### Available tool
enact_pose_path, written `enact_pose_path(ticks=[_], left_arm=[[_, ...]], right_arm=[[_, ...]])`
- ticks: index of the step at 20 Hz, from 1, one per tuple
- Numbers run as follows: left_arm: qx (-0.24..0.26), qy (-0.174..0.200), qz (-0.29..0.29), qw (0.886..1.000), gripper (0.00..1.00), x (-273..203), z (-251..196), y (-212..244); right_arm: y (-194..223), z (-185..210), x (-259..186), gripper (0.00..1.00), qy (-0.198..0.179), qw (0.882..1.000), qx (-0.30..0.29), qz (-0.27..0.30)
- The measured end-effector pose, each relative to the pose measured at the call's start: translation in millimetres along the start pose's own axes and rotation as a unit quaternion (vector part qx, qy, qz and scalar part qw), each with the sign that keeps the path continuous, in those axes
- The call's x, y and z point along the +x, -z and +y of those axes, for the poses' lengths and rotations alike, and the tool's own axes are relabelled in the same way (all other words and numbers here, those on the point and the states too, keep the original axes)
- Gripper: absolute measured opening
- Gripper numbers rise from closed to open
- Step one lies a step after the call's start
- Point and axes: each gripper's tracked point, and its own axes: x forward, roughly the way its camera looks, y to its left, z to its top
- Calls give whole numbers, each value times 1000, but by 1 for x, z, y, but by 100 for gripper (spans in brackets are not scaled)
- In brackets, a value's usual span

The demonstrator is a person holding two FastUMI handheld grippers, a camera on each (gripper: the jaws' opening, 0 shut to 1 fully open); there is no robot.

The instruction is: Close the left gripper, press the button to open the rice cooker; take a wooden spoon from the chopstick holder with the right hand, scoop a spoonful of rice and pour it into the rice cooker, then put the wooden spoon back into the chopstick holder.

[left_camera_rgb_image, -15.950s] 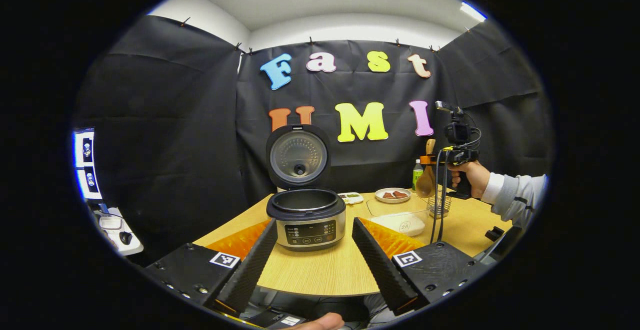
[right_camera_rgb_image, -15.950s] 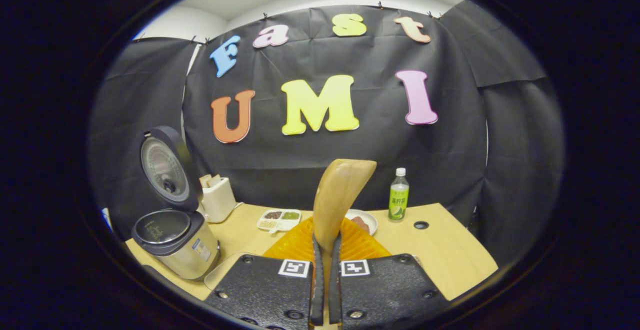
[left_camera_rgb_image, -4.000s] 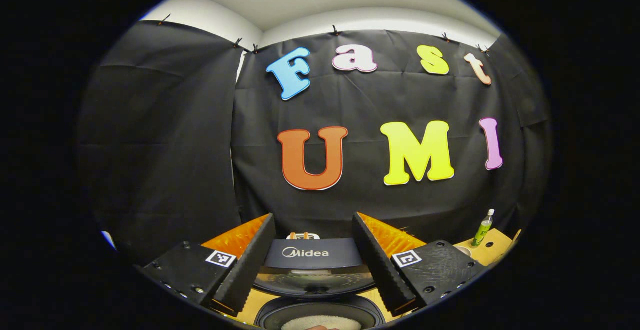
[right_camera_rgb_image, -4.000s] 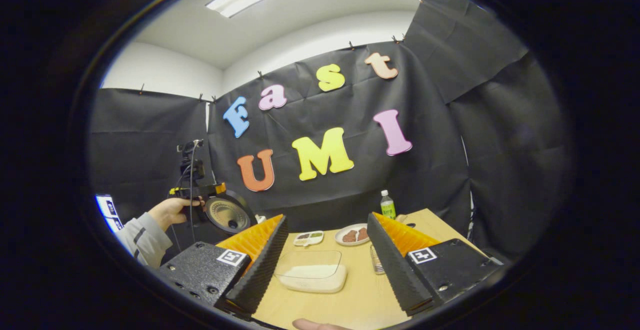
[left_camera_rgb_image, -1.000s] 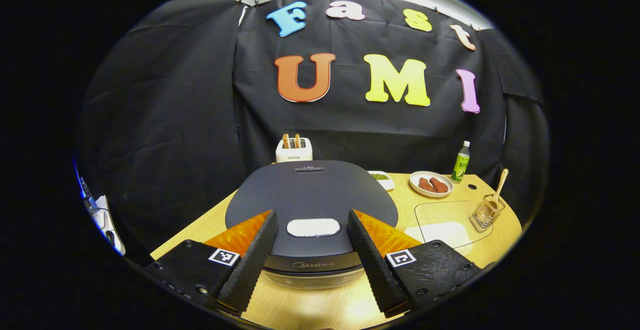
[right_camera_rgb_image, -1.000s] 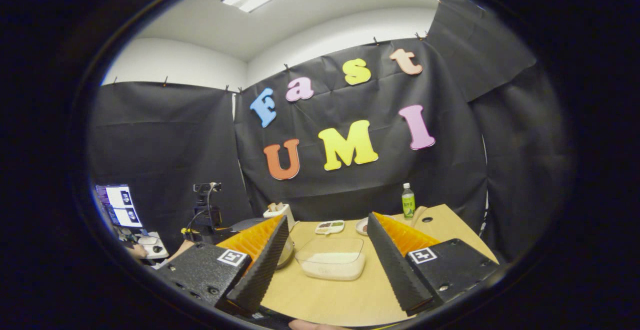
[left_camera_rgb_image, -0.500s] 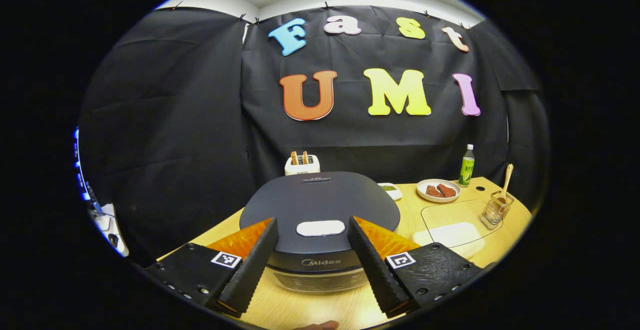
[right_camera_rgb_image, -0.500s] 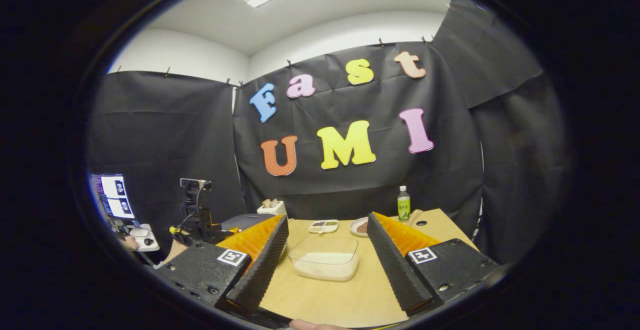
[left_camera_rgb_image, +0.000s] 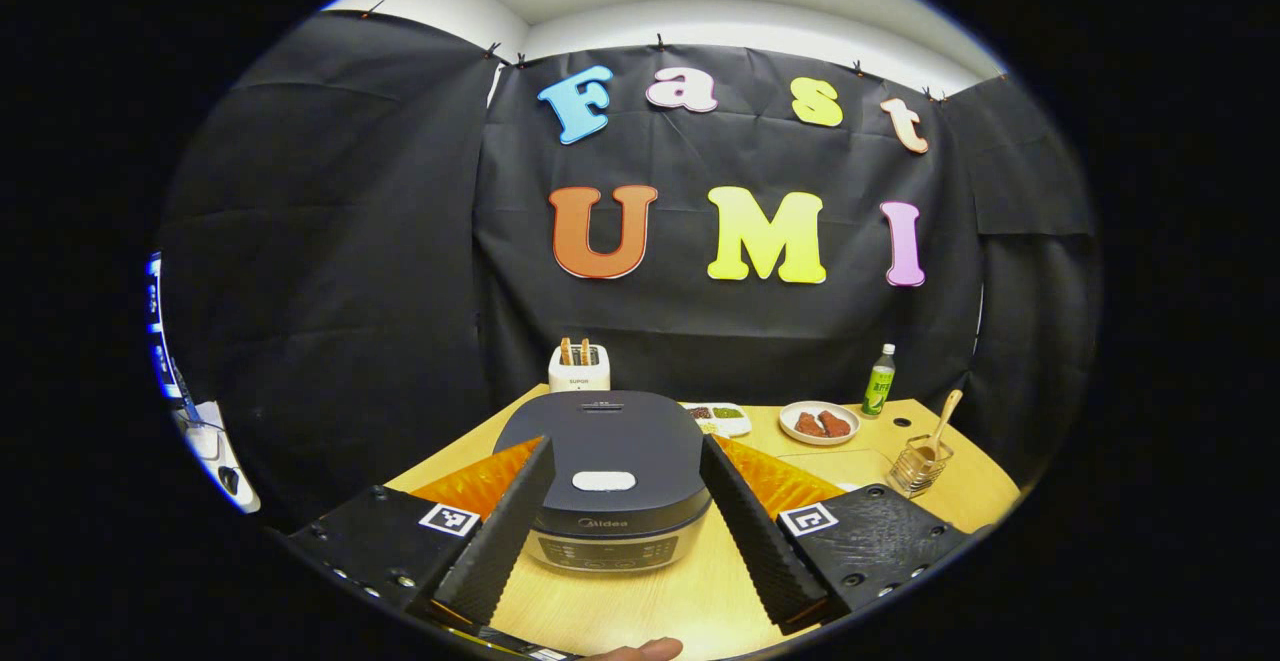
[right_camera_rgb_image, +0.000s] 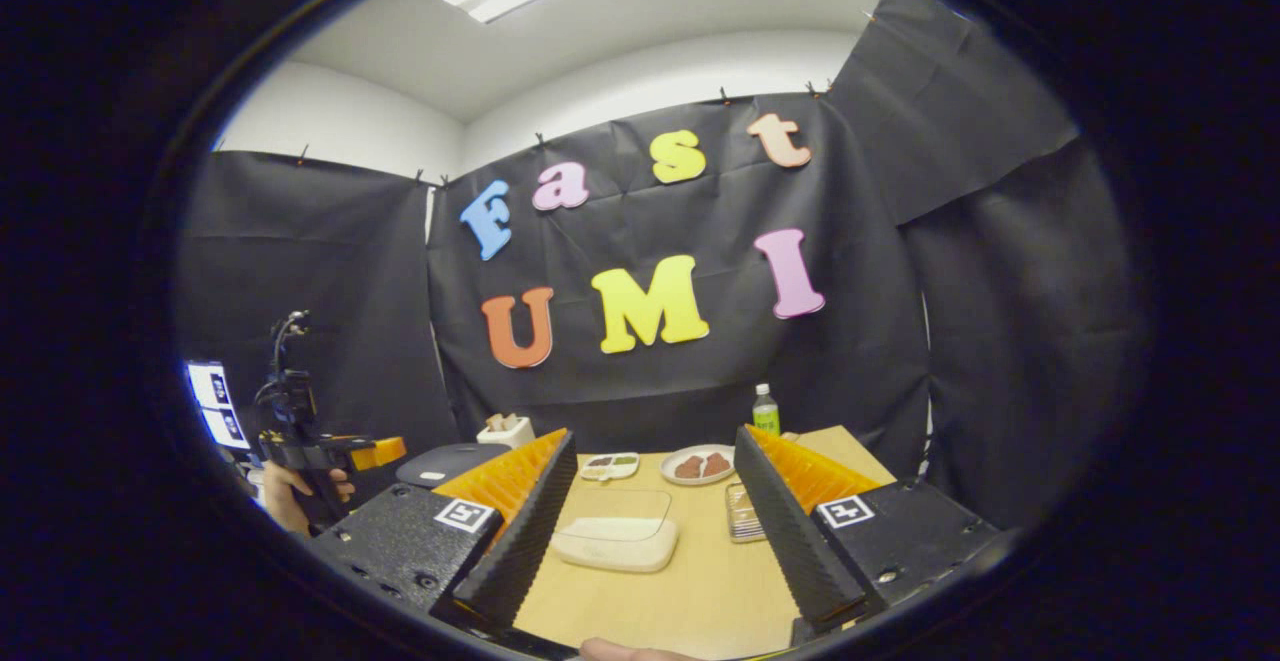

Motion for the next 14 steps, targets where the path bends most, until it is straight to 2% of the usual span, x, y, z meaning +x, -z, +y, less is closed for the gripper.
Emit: enact_pose_path(ticks=[2,3,4,7,10,14], left_arm=[[-4,4,4,1000,94,-17,-4,-5],[-9,5,1,1000,93,-28,-7,-9],[-13,7,-7,1000,93,-43,-8,-12],[-12,20,-21,999,95,-71,-32,-20],[17,46,-41,998,94,-97,-62,-30],[32,63,-60,996,94,-124,-91,-27]], right_arm=[[-4,-18,-4,100,26,1000,-4,-7],[-4,-24,-5,91,35,999,-7,-8],[-5,-27,-7,100,41,999,-9,-8],[-3,-28,-8,100,41,999,-9,-4],[-1,-23,-10,100,27,1000,-12,0],[-4,-39,-11,100,56,998,-26,-7]])
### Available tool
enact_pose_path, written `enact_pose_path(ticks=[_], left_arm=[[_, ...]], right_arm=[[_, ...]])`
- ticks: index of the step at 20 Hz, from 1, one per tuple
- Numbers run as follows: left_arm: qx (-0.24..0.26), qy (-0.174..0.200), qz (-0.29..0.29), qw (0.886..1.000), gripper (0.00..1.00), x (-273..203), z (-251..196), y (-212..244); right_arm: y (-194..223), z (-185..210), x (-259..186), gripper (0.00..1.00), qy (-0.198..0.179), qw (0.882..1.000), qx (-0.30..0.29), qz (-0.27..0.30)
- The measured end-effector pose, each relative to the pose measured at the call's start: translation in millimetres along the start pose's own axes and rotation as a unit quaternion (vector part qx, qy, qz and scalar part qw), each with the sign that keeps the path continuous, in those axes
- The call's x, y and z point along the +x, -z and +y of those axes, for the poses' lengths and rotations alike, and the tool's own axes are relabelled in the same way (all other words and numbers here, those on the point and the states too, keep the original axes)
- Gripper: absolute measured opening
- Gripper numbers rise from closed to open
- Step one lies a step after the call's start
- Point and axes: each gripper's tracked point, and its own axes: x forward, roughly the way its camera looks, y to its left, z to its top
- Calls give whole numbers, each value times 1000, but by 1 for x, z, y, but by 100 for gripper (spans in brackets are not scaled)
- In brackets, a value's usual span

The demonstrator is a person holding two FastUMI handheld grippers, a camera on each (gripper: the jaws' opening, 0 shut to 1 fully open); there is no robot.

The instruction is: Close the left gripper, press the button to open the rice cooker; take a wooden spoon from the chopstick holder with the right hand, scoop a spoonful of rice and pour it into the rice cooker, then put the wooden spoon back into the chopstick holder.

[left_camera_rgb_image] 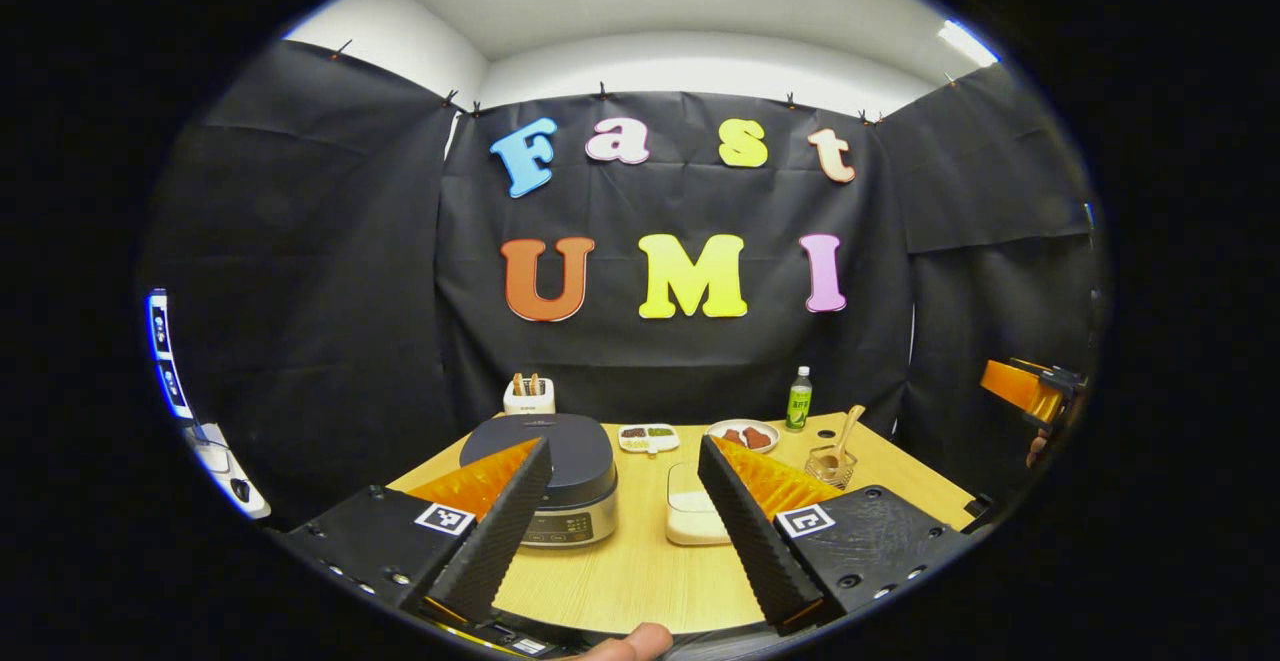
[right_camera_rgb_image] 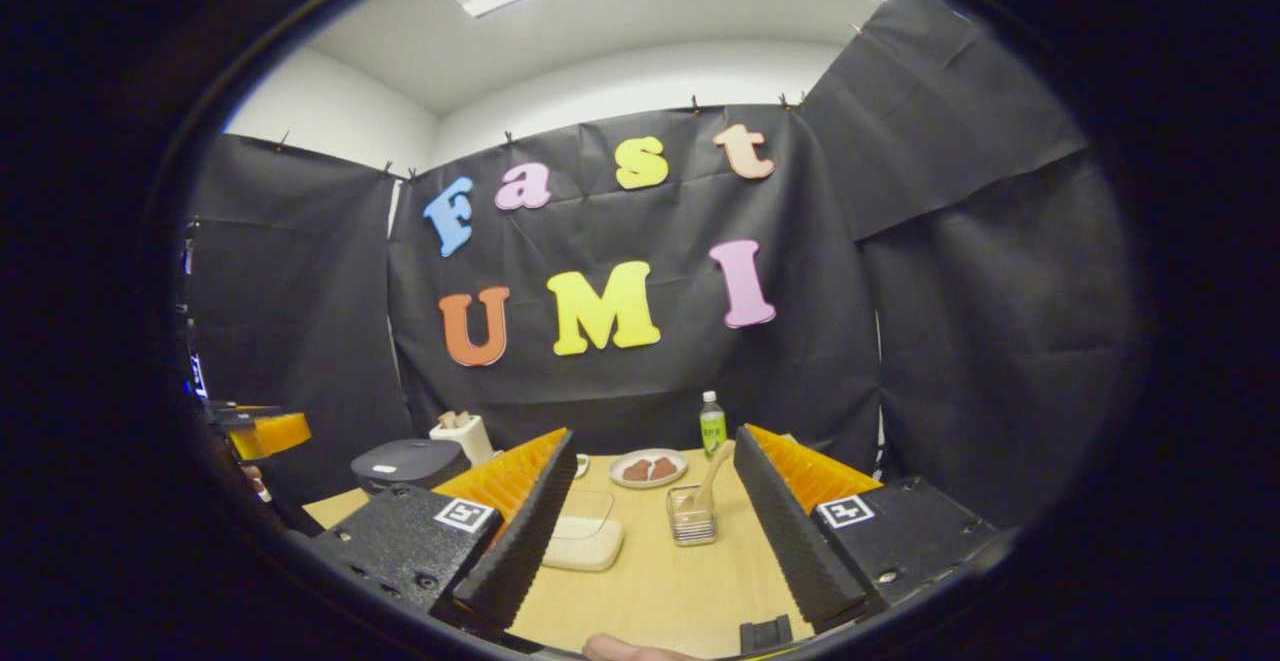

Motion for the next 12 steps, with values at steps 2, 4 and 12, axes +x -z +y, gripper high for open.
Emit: enact_pose_path(ticks=[2,4,12], left_arm=[[-1,4,-1,1000,94,-7,-9,12],[3,8,-3,1000,94,-8,-16,16],[-9,-15,3,1000,94,-5,-7,23]], right_arm=[[0,4,-2,92,0,1000,-4,-2],[4,11,-4,100,-10,1000,-7,3],[16,25,-9,92,-34,998,-47,12]])
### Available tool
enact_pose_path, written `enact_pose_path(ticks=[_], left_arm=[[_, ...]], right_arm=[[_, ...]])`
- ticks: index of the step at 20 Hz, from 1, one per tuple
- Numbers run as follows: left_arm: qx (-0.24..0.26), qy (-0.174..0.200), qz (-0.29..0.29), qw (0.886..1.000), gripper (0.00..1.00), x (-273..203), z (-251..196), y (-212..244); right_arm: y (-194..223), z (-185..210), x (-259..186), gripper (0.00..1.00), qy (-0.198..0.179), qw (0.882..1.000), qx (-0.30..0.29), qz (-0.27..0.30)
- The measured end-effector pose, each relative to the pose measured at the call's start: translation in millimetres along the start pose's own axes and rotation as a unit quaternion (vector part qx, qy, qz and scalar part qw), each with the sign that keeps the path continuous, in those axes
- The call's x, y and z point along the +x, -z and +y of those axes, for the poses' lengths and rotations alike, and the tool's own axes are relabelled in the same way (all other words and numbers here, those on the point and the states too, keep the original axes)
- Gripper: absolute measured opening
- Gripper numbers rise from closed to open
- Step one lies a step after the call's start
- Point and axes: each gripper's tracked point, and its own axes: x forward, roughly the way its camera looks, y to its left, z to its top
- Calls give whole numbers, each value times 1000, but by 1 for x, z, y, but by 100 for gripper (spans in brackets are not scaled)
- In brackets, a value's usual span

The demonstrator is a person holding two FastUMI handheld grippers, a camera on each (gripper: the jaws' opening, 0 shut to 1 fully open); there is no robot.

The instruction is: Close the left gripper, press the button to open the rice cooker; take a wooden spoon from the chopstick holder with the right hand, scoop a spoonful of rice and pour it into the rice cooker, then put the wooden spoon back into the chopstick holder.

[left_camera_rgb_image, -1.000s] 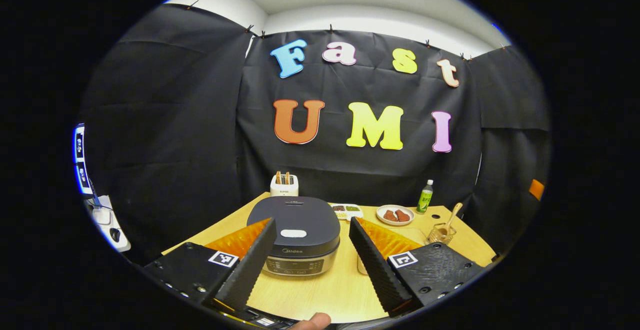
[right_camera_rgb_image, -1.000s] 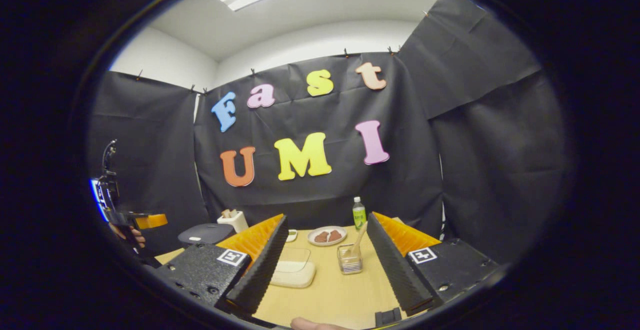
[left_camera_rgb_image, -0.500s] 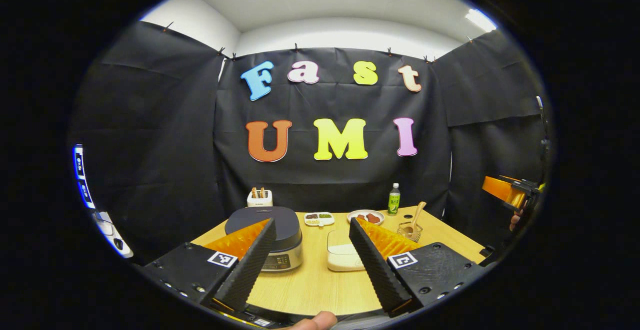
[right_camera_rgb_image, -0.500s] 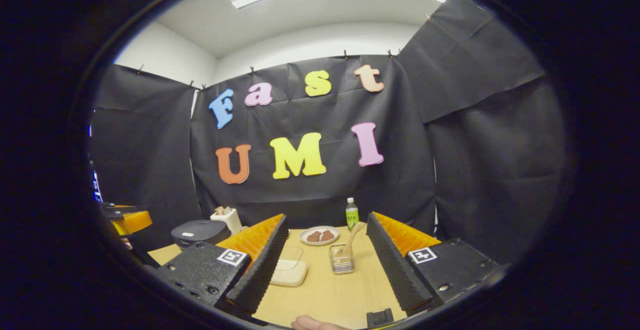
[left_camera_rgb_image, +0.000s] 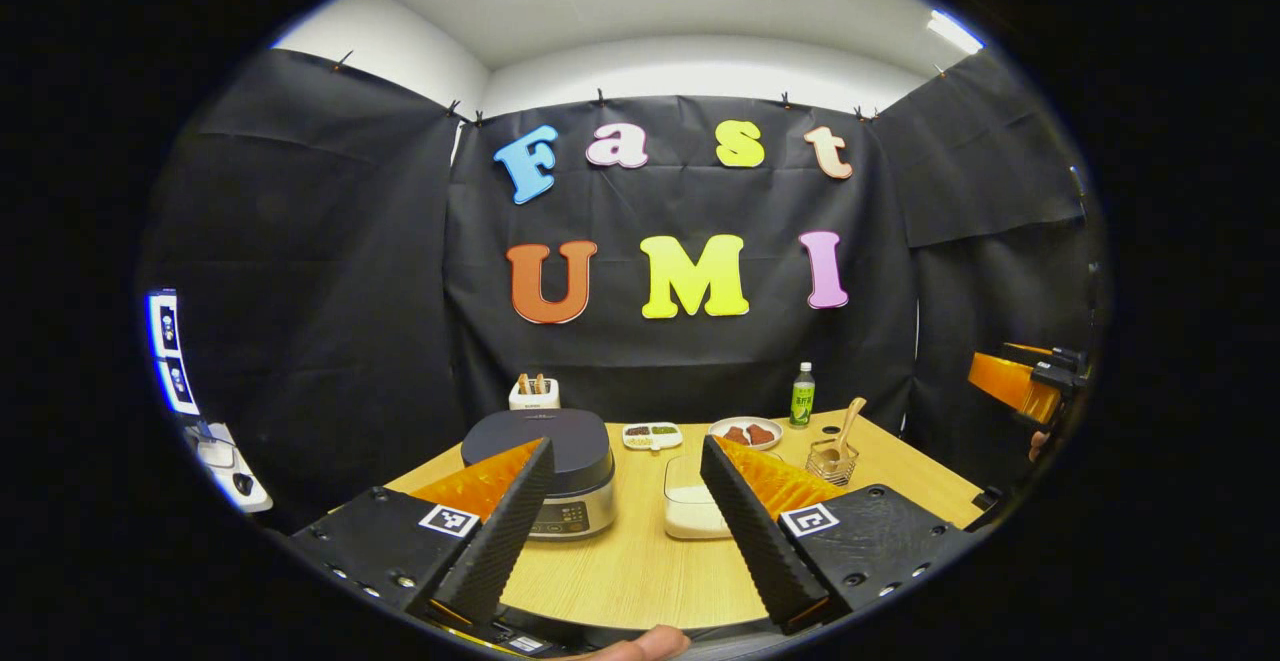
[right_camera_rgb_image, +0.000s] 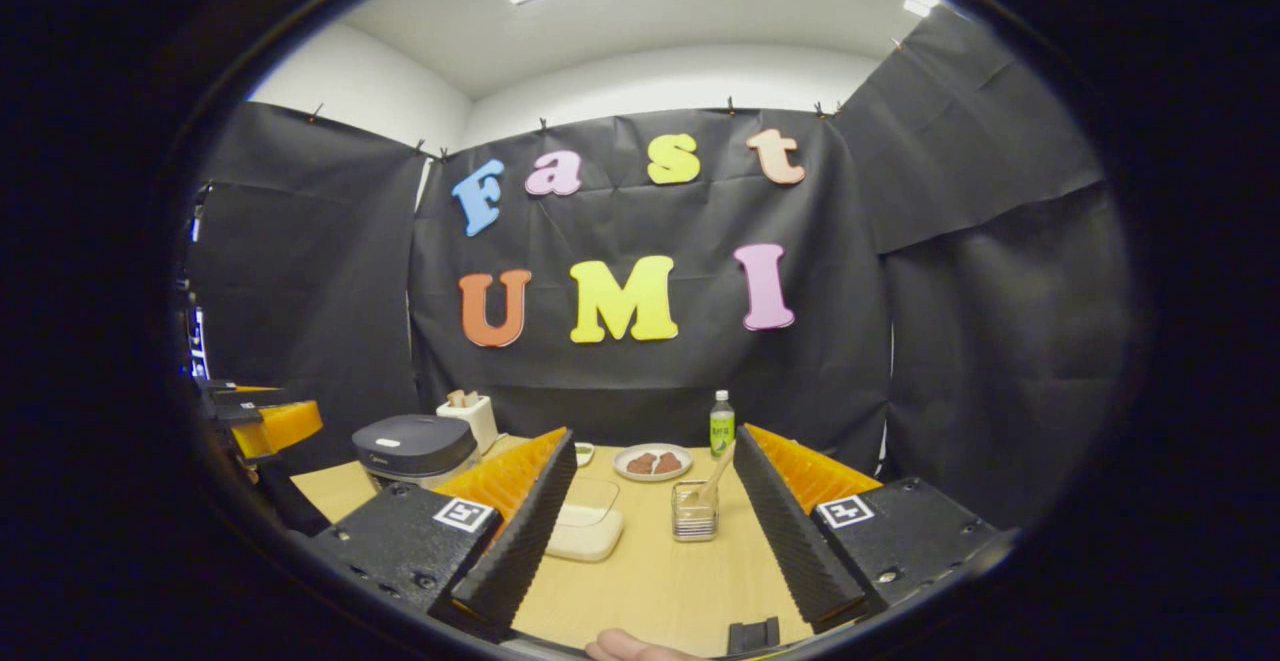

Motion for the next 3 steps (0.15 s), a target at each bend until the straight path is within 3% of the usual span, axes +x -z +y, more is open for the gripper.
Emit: enact_pose_path(ticks=[1,2,3], left_arm=[[-9,8,4,1000,94,0,-3,1],[-15,15,8,1000,94,0,-5,3],[-19,21,12,1000,94,0,-8,4]], right_arm=[[1,2,-1,100,-1,1000,-2,1],[1,2,-2,92,-1,1000,-4,2],[1,3,-2,92,-2,1000,-6,1]])
